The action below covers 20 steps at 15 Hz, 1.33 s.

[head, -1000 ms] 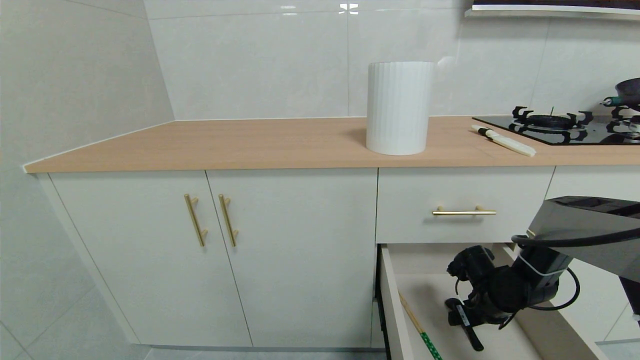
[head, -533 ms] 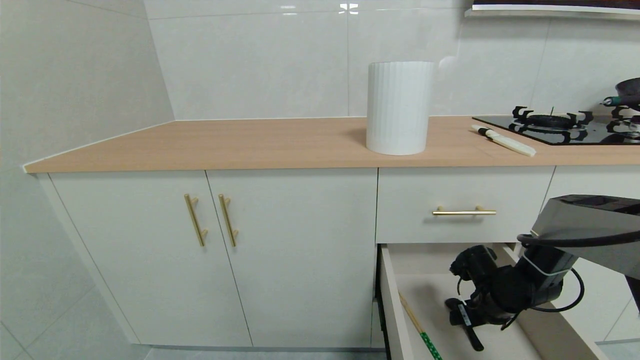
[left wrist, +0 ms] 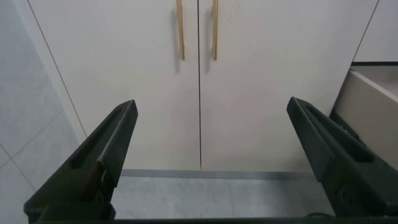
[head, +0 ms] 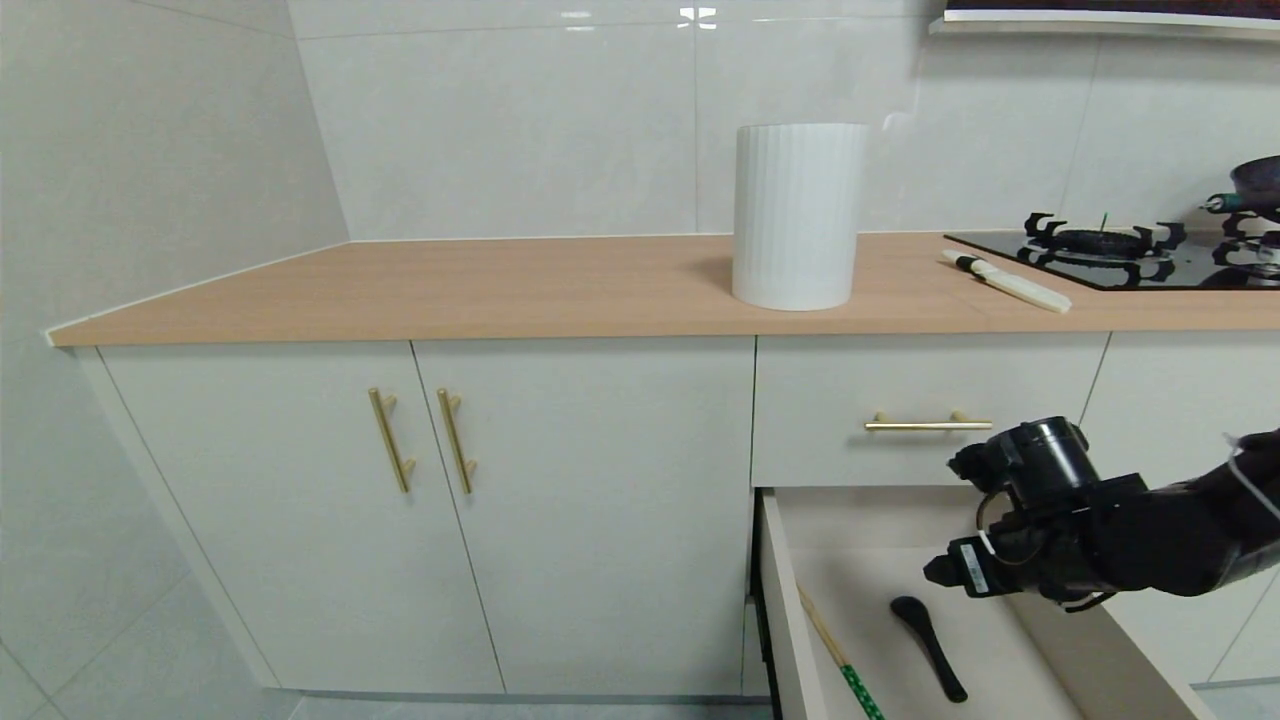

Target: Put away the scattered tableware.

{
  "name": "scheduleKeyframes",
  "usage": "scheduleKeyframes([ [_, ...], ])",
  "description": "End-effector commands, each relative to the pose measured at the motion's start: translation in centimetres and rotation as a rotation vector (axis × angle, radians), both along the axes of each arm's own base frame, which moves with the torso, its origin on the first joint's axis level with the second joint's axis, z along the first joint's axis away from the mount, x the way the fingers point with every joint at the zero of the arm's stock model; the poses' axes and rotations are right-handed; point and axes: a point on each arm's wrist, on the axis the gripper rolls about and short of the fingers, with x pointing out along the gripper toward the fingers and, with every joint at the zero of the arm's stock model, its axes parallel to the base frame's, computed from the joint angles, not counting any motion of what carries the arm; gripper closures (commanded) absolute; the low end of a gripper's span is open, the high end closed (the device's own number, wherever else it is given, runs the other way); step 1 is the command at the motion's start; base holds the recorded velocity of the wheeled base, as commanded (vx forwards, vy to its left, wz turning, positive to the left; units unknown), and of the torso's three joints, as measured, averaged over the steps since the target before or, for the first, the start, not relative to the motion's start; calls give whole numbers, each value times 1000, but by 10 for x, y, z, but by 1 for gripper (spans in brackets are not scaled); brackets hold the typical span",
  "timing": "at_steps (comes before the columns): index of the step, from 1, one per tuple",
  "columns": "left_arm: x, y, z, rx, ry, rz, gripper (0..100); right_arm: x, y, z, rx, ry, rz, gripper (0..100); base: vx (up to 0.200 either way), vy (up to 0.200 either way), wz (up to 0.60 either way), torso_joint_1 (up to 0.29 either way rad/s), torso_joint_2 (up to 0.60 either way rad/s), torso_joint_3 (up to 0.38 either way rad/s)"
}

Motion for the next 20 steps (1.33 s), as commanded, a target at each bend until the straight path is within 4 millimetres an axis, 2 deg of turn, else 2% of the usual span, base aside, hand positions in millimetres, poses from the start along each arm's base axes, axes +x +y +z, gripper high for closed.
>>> scheduleKeyframes([
  [1,0,0,0,0,0,1,0,-29,3,46,29,-80,46,0,-200,0,0,-2,2,2],
  [4,0,0,0,0,0,1,0,-47,9,63,43,-86,94,0,-200,0,0,2,7,4],
  [8,0,0,0,0,0,1,0,-68,11,73,17,-44,158,0,-200,0,0,-1,6,5],
  [13,0,0,0,0,0,1,0,-102,6,61,-100,94,407,0,0,0,0,0,0,0],
  [16,0,0,0,0,0,1,0,-122,15,55,-140,247,523,0,0,0,0,0,0,0],
  [18,0,0,0,0,0,1,0,-128,26,47,-149,317,603,0,0,0,0,0,0,0],
  [20,0,0,0,0,0,1,0,-125,32,35,-166,381,620,0,0,0,0,0,0,0],
])
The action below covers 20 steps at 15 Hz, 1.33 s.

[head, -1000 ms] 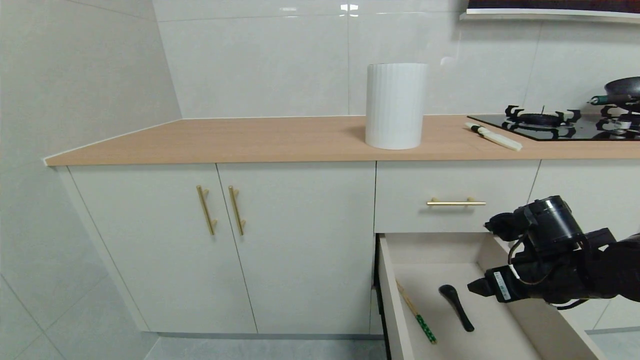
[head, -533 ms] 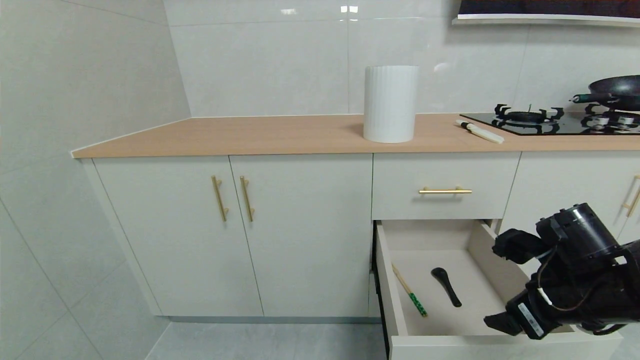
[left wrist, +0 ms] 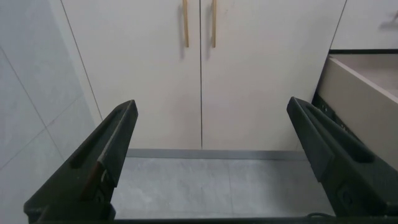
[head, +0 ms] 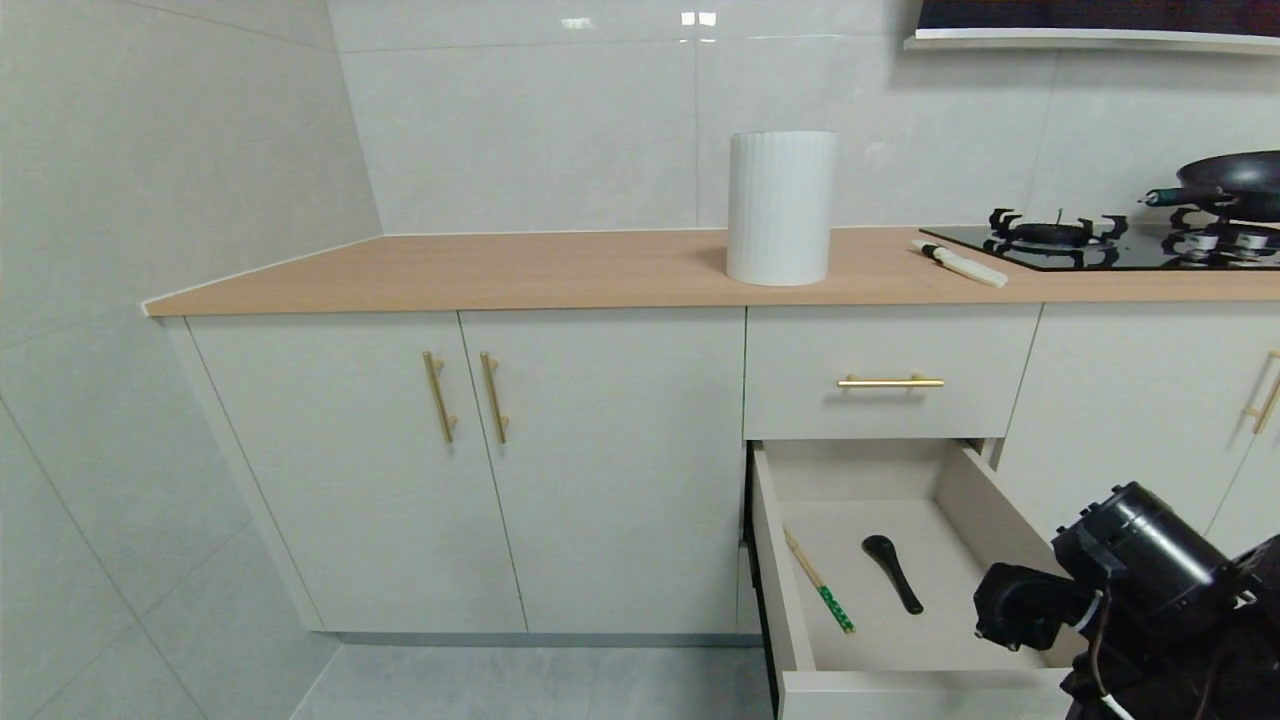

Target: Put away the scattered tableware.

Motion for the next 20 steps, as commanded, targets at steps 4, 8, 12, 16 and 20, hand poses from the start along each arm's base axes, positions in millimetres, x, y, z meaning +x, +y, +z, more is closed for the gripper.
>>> scheduleKeyframes([
  [4,0,0,0,0,0,1,0,16,19,-43,-102,174,34,0,0,0,0,0,0,0],
  [8,0,0,0,0,0,1,0,30,22,-53,-80,163,-53,0,0,0,0,0,0,0],
  [12,0,0,0,0,0,1,0,50,21,-54,-51,135,-173,0,0,0,0,0,0,0],
  [16,0,0,0,0,0,1,0,68,27,-54,-10,109,-284,0,0,0,0,0,0,0],
  [20,0,0,0,0,0,1,0,95,24,-48,45,68,-389,0,0,0,0,0,0,0],
])
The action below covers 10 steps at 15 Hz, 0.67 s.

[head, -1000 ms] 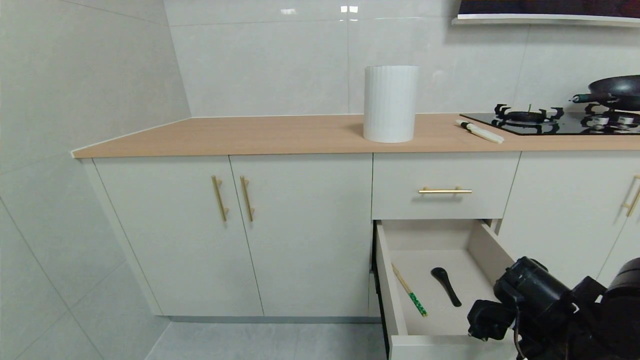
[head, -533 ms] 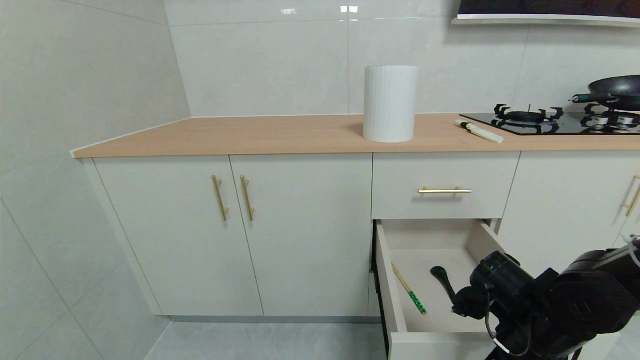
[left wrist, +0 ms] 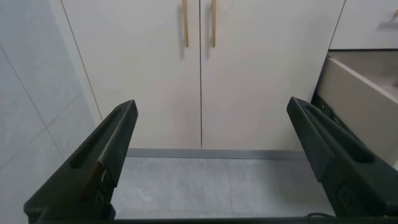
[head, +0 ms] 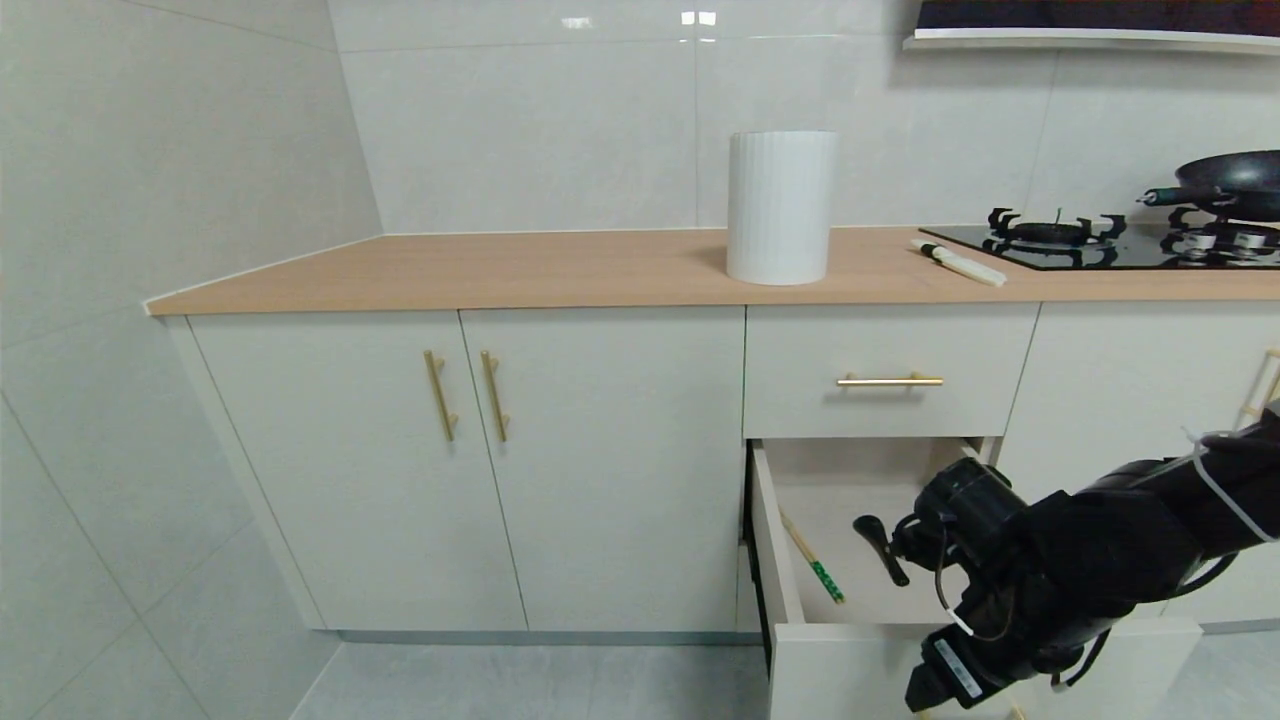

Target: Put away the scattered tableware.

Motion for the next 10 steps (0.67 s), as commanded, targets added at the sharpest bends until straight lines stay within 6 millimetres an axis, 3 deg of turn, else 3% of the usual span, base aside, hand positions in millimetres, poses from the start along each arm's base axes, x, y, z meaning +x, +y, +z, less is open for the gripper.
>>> scheduleKeyframes([
  [1,0,0,0,0,0,0,0,15,-5,-1,11,-14,-47,0,0,0,0,0,0,0],
  [5,0,0,0,0,0,0,0,55,-9,-2,33,-67,-114,0,0,0,0,0,0,0],
  [10,0,0,0,0,0,0,0,108,-4,-28,-1,-108,-163,0,0,0,0,0,0,0],
])
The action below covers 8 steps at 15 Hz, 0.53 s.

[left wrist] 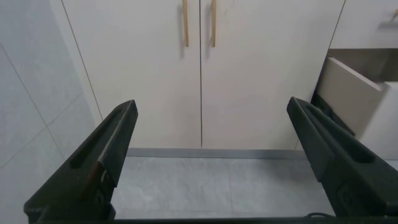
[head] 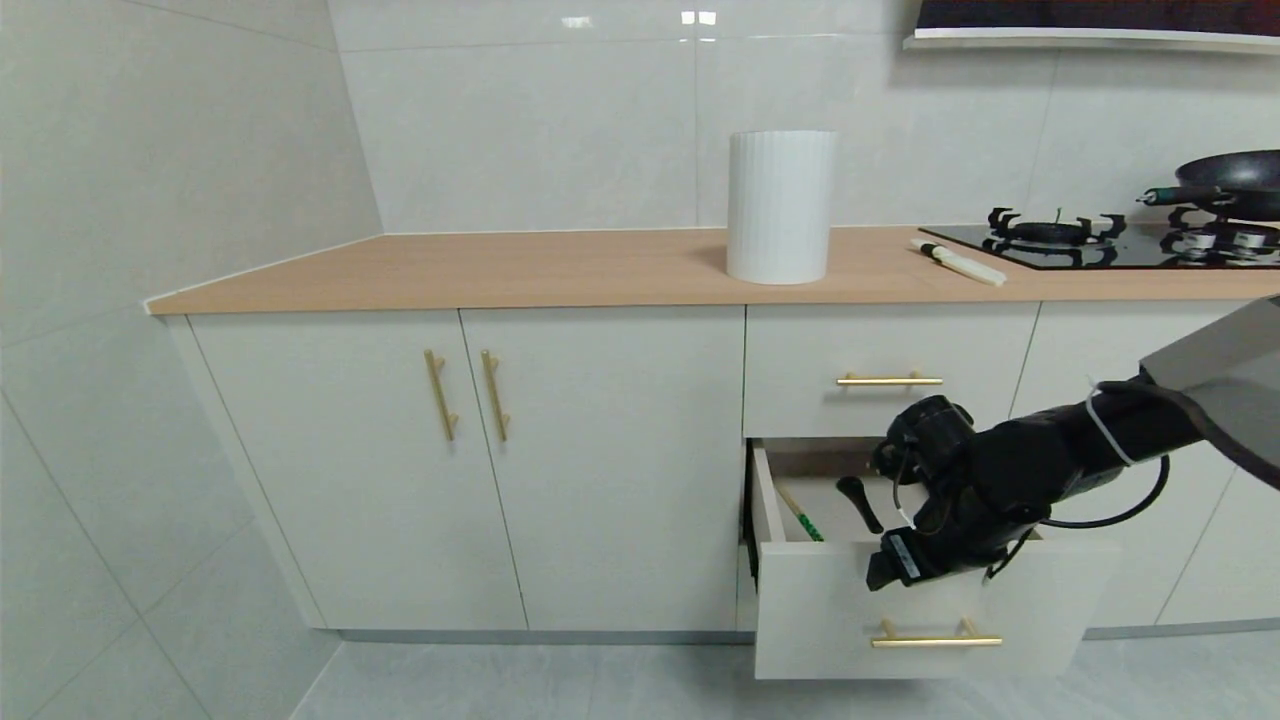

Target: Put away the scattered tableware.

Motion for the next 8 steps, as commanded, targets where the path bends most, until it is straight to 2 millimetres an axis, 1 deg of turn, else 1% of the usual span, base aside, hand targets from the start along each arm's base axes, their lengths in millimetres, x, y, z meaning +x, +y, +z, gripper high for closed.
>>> scheduleKeyframes([
  [1,0,0,0,0,0,0,0,27,-1,-23,-13,10,-30,0,0,0,0,0,0,0],
  [4,0,0,0,0,0,0,0,49,-6,-32,30,-50,-110,0,0,0,0,0,0,0],
  [5,0,0,0,0,0,0,0,59,-12,-37,51,-95,-141,0,0,0,0,0,0,0],
  [6,0,0,0,0,0,0,0,67,-16,-46,64,-140,-162,0,0,0,0,0,0,0],
  [8,0,0,0,0,0,0,0,79,-24,-56,81,-212,-209,0,0,0,0,0,0,0],
])
